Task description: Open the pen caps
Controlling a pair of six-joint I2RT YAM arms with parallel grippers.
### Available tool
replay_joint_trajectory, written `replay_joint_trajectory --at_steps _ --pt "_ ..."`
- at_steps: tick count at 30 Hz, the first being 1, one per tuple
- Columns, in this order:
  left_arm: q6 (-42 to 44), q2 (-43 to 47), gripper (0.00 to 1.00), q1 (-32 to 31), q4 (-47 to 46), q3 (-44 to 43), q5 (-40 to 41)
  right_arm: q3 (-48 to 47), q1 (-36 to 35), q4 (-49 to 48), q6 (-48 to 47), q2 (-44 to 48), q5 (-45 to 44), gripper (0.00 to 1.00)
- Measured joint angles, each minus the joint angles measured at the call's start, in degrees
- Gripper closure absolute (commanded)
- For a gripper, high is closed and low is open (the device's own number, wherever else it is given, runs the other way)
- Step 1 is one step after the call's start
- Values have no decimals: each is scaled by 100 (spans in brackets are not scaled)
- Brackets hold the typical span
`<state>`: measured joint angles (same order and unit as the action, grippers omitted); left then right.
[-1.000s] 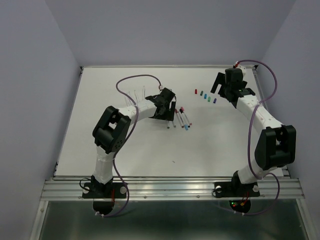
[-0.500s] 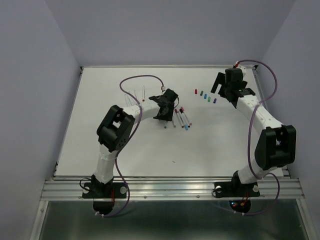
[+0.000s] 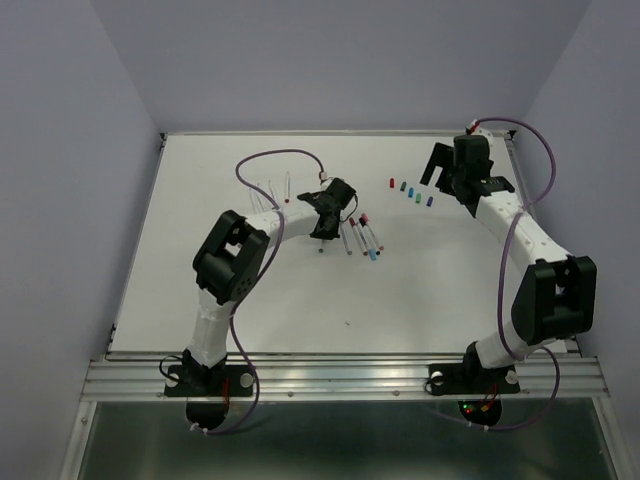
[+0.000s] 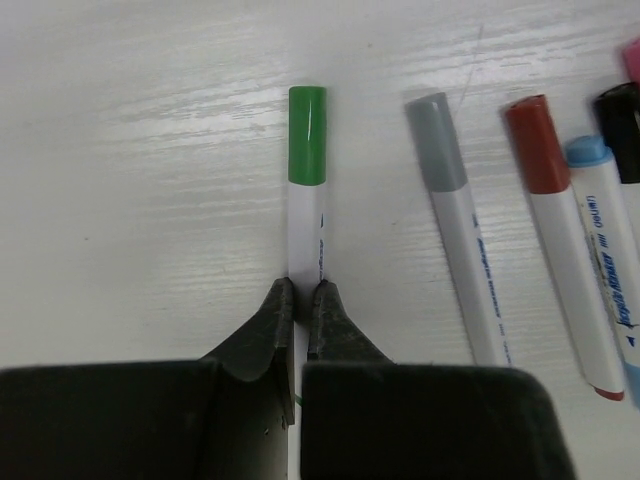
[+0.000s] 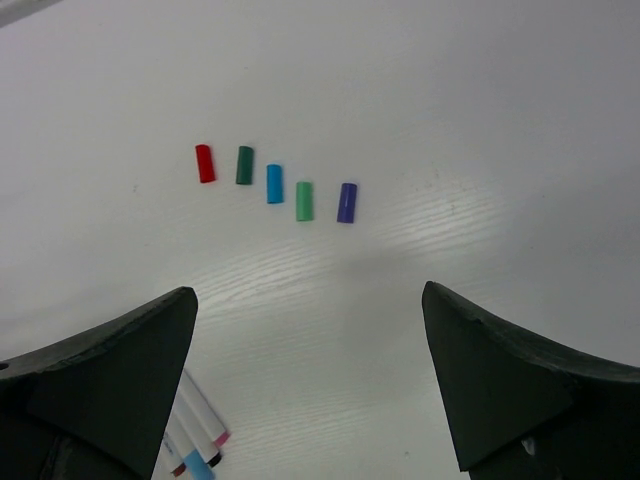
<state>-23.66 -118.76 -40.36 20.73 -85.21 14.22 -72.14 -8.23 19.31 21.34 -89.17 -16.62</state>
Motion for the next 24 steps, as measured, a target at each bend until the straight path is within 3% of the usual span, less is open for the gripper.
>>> replay_joint_trajectory --at_steps 5,11,17,24 --pt "92 382 100 129 -125 422 310 142 0 -227 -20 264 960 0" --pt "466 1912 100 225 -863 1130 199 697 2 -1338 264 413 3237 0" --pt "868 3501 100 219 -2430 1932 -1174 1189 -101 -2667 879 372 5069 0" --pt "946 3738 100 212 -3158 2337 -2511 1298 -348 -4168 1508 376 5941 0"
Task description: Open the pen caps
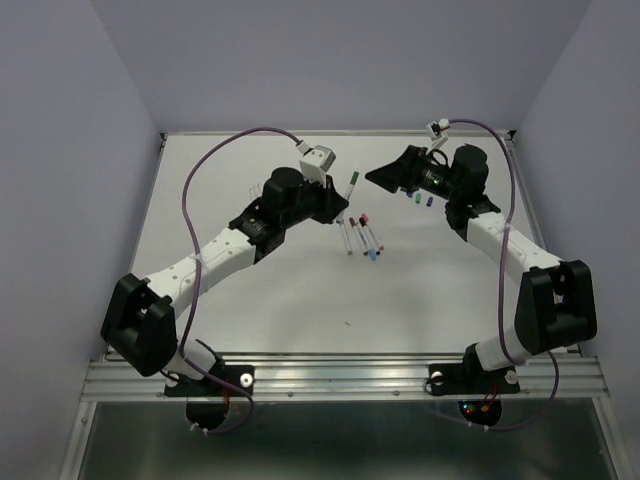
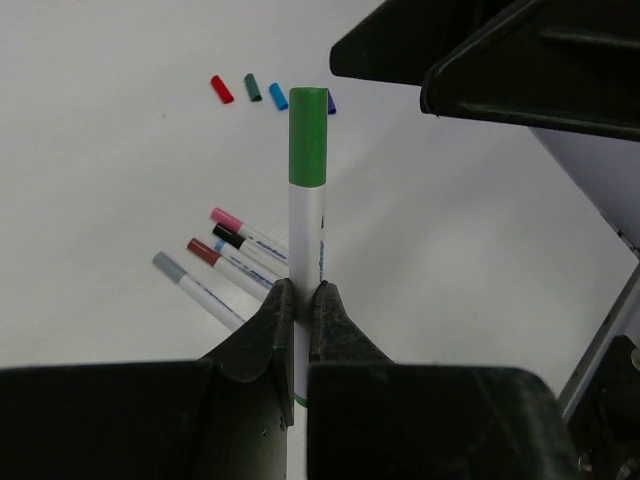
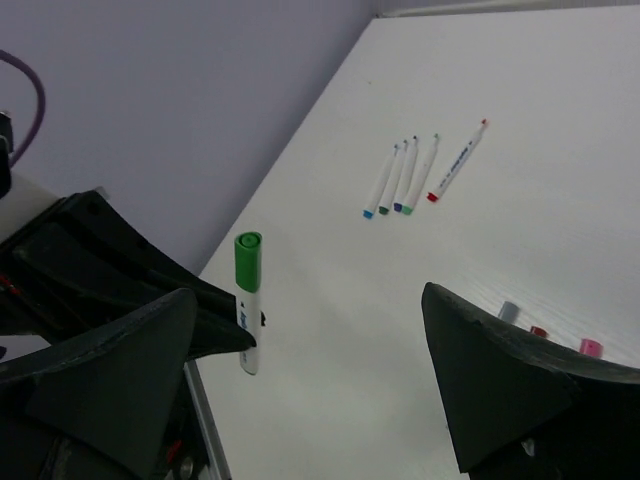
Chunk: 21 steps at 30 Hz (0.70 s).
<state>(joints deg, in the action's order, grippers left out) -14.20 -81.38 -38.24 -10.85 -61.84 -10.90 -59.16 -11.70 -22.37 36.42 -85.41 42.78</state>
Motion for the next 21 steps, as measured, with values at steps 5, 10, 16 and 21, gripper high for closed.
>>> replay_joint_trajectory --at_steps 5,10,16,21 --pt "-70 2 100 0 -205 149 -514 114 -66 -793 503 -17 271 0" --pt "-146 2 100 0 -337 153 -680 114 -205 -1239 763 -101 437 16" --pt "-223 0 100 0 -409 153 -780 114 -345 -1322 898 -197 522 36" --pt "-260 2 100 0 -442 153 -826 114 -382 -1325 962 -229 527 53"
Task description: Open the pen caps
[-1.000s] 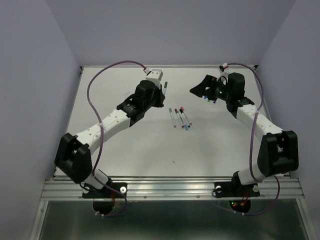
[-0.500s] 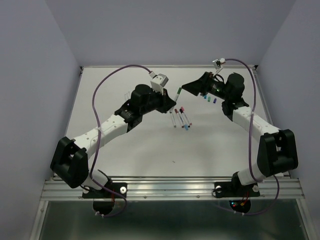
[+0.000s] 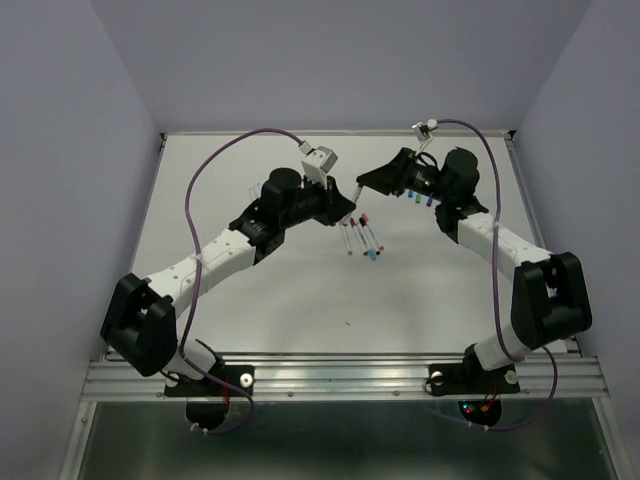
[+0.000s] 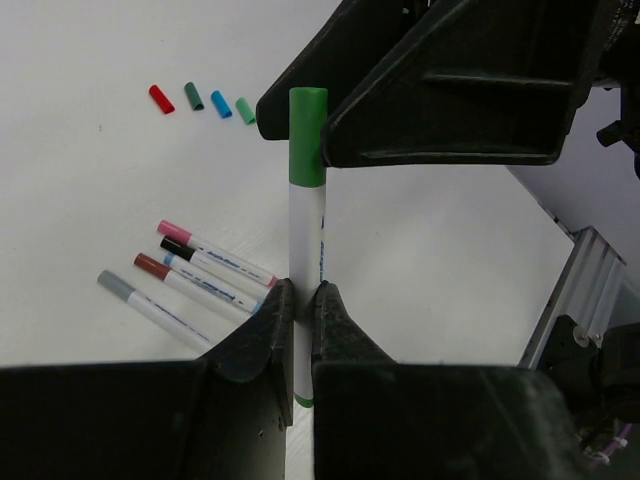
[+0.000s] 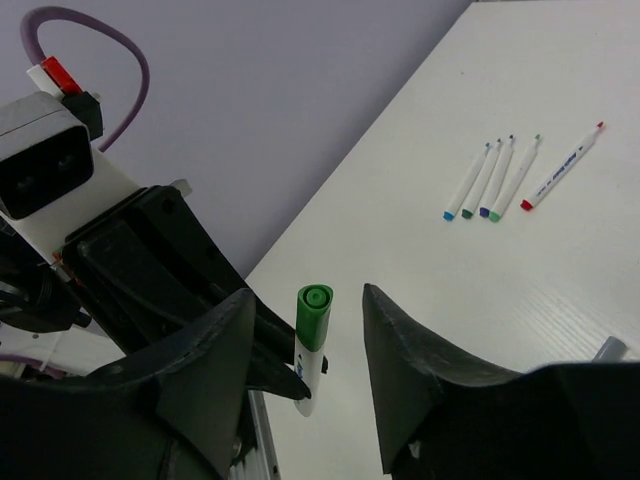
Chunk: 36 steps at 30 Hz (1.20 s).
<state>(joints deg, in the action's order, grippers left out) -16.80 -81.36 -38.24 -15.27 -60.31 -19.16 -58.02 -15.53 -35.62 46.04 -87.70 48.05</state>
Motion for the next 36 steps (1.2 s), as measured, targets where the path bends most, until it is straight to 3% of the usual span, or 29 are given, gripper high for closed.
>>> replay_joint_trajectory --at_steps 3,8,9,12,19,28,33,36 --pt "-15 -2 100 0 -7 0 -22 0 -4 4 26 -20 0 67" --pt "-59 -2 100 0 -52 0 -37 -22 -22 7 33 -31 0 80" --pt "-68 -2 100 0 -59 0 -35 -44 -26 9 44 -44 2 88" --pt "-111 -9 100 2 -81 0 -31 -92 -42 48 26 -68 2 99" --pt "-258 -9 100 13 -227 109 -37 -162 -70 249 -166 -81 -345 99" --pt "-621 157 100 129 -988 817 201 -791 -382 1759 -894 -192 -1134 99" --pt "-826 378 100 37 -568 1381 -199 -1749 -236 1947 -1733 -573 -3058 99" --pt "-935 376 100 -46 -345 1633 -422 -2065 -28 1985 -2009 -675 -3746 99"
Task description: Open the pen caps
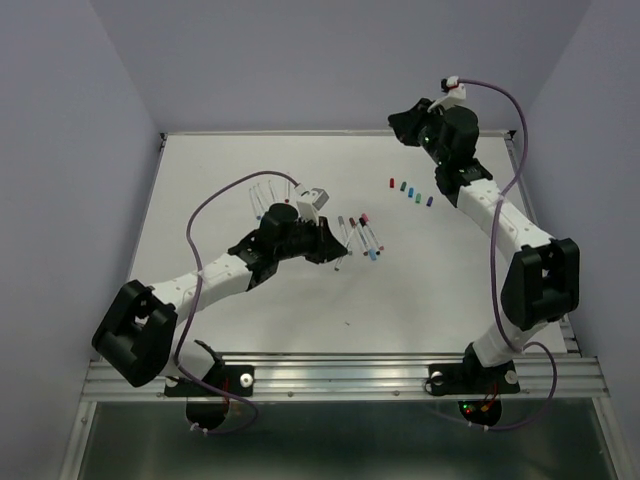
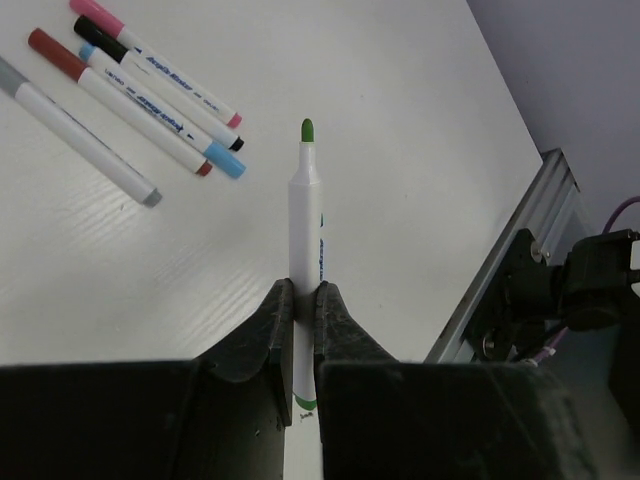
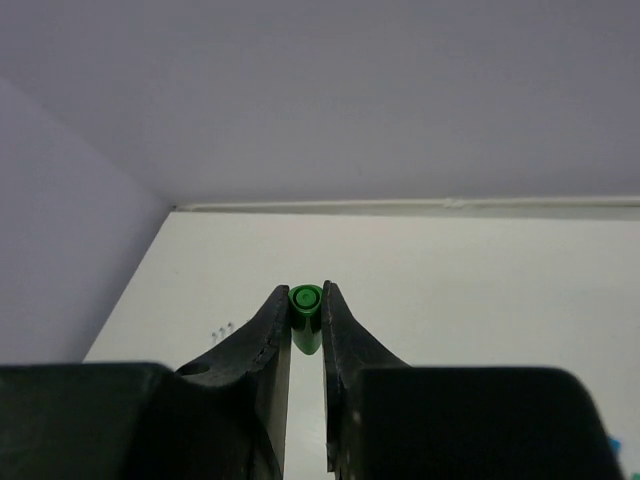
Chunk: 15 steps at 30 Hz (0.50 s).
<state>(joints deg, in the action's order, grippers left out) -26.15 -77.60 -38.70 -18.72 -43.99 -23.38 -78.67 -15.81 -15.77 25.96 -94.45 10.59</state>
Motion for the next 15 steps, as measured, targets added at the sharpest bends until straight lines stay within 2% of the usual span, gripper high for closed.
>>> replay_joint_trajectory --at_steps 6,9,15 --pt "-144 0 100 9 144 87 28 -540 149 264 -269 -343 -522 99" --pt "-184 -46 100 13 632 -131 586 -688 144 778 -446 -531 -699 99" --pt "-328 -601 100 328 1543 -1222 1799 -584 114 1974 -640 -855 -1405 94"
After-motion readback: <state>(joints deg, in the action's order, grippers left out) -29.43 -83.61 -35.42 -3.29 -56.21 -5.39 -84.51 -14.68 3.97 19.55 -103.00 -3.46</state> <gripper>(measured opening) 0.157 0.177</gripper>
